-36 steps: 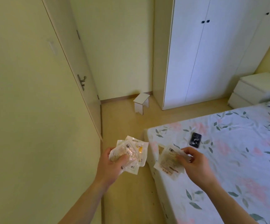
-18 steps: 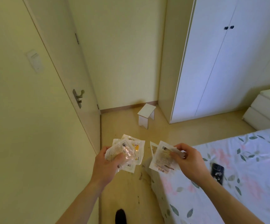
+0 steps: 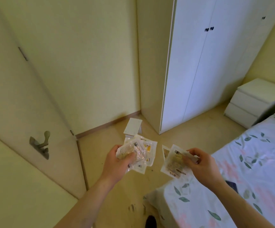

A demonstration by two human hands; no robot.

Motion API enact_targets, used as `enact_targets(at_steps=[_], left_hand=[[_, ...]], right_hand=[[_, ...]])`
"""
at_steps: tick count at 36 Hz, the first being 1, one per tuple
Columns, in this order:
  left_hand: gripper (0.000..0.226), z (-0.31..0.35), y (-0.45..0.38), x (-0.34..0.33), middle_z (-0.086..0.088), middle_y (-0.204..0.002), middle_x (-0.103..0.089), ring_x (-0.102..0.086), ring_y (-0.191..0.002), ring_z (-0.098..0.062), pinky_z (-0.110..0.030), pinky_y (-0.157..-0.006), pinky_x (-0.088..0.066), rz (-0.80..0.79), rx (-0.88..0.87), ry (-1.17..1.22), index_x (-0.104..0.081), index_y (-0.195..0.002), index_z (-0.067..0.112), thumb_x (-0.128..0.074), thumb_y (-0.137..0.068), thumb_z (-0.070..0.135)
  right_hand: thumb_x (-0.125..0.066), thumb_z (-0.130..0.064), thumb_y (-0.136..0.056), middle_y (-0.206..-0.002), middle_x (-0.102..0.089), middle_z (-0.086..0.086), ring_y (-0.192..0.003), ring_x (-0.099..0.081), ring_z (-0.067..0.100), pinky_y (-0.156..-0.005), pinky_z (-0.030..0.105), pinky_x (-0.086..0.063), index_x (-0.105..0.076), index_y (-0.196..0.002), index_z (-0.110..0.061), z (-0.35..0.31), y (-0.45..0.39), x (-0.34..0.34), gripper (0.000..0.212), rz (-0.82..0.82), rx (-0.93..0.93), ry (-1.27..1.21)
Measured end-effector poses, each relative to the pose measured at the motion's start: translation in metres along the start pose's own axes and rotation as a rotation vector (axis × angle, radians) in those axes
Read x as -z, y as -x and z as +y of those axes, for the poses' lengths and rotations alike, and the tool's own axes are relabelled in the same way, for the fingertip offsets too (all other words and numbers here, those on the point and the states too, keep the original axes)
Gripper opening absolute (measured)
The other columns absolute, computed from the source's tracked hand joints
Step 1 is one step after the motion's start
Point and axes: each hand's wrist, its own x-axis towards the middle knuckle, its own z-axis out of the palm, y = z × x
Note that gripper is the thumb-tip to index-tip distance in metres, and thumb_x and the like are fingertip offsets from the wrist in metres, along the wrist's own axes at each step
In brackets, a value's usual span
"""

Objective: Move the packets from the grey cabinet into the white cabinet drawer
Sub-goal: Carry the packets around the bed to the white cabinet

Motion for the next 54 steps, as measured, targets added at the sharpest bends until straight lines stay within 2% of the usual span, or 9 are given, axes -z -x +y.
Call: enact_targets(at_steps=[6, 14, 20, 24, 28, 35, 41, 48, 54], left_hand=[[0.022, 0.02, -0.106, -0.001, -0.003, -0.092, -0.075, -0.073, -0.086, -0.029, -0.051, -0.075, -0.06, -0.046, -0.011, -0.025, -0.066, -0.099, 0.018, -0.081, -0.083, 0.02], [0.022, 0.054, -0.235, 0.002, 0.005, -0.088, -0.075, -0.073, -0.077, -0.014, -0.028, -0.064, -0.06, -0.077, -0.001, -0.091, -0.066, -0.101, 0.017, -0.08, -0.083, 0.017], [0.025, 0.077, -0.328, 0.001, -0.002, -0.099, -0.076, -0.074, -0.089, -0.027, -0.054, -0.079, -0.061, -0.092, 0.022, -0.097, -0.069, -0.108, 0.022, -0.078, -0.084, 0.024], [0.023, 0.088, -0.383, -0.023, -0.001, -0.098, -0.077, -0.075, -0.089, -0.023, -0.05, -0.078, -0.062, -0.138, 0.025, -0.094, -0.07, -0.107, 0.022, -0.078, -0.085, 0.02], [0.018, 0.098, -0.442, -0.058, 0.001, -0.092, -0.077, -0.074, -0.086, -0.021, -0.038, -0.073, -0.06, -0.223, 0.025, -0.106, -0.07, -0.1, 0.022, -0.078, -0.084, 0.018], [0.03, 0.125, -0.555, -0.124, -0.003, -0.102, -0.076, -0.074, -0.096, -0.026, -0.055, -0.086, -0.059, -0.394, 0.011, -0.147, -0.069, -0.106, 0.024, -0.079, -0.078, 0.027], [0.014, 0.163, -0.639, -0.205, -0.005, -0.091, -0.075, -0.07, -0.068, -0.001, -0.016, -0.055, -0.053, -0.513, -0.051, -0.147, -0.067, -0.097, 0.017, -0.077, -0.086, 0.016], [0.019, 0.187, -0.697, -0.329, -0.001, -0.088, -0.076, -0.074, -0.081, -0.018, -0.027, -0.064, -0.058, -0.765, -0.076, -0.266, -0.067, -0.098, 0.018, -0.081, -0.085, 0.022], [0.019, 0.207, -0.721, -0.452, -0.003, -0.087, -0.075, -0.073, -0.077, -0.019, -0.025, -0.059, -0.057, -0.919, -0.084, -0.319, -0.067, -0.096, 0.013, -0.08, -0.084, 0.019]], right_hand=[[-0.066, -0.021, -0.096, -0.062, -0.066, -0.017, -0.045, -0.05, 0.002, -0.043, 0.013, -0.037, -0.068, -0.084, -0.025, -0.011, -0.088, -0.025, 0.012, 0.045, -0.015, -0.038], [-0.062, -0.021, -0.097, -0.065, -0.069, -0.008, -0.042, -0.047, 0.002, -0.04, 0.015, -0.035, -0.07, -0.087, -0.029, -0.029, -0.22, -0.066, 0.015, 0.059, -0.082, -0.114], [-0.062, -0.022, -0.097, -0.069, -0.07, -0.003, -0.042, -0.048, 0.002, -0.039, 0.016, -0.035, -0.07, -0.089, -0.027, -0.051, -0.305, -0.077, 0.012, 0.038, -0.089, -0.111], [-0.063, -0.023, -0.097, -0.07, -0.071, 0.0, -0.041, -0.044, 0.003, -0.039, 0.019, -0.034, -0.07, -0.088, -0.027, -0.052, -0.354, -0.068, 0.012, 0.073, -0.104, -0.121], [-0.066, -0.022, -0.095, -0.073, -0.07, 0.003, -0.044, -0.046, 0.004, -0.042, 0.019, -0.036, -0.069, -0.085, -0.029, -0.041, -0.401, -0.055, 0.013, 0.14, -0.143, -0.104], [-0.068, -0.02, -0.094, -0.069, -0.068, 0.001, -0.044, -0.046, 0.002, -0.043, 0.018, -0.037, -0.068, -0.083, -0.028, -0.024, -0.488, -0.027, 0.014, 0.29, -0.208, -0.078], [-0.067, -0.021, -0.095, -0.064, -0.069, -0.007, -0.042, -0.044, 0.004, -0.042, 0.018, -0.035, -0.069, -0.083, -0.026, -0.011, -0.551, 0.006, 0.013, 0.454, -0.262, -0.108], [-0.068, -0.021, -0.094, -0.064, -0.066, -0.008, -0.045, -0.049, 0.002, -0.044, 0.014, -0.038, -0.068, -0.081, -0.026, 0.02, -0.58, 0.062, 0.014, 0.66, -0.391, -0.128], [-0.068, -0.018, -0.094, -0.079, -0.07, -0.007, -0.067, -0.062, 0.009, -0.052, 0.011, -0.043, -0.07, -0.088, -0.023, 0.067, -0.6, 0.129, 0.008, 0.804, -0.516, -0.143]])
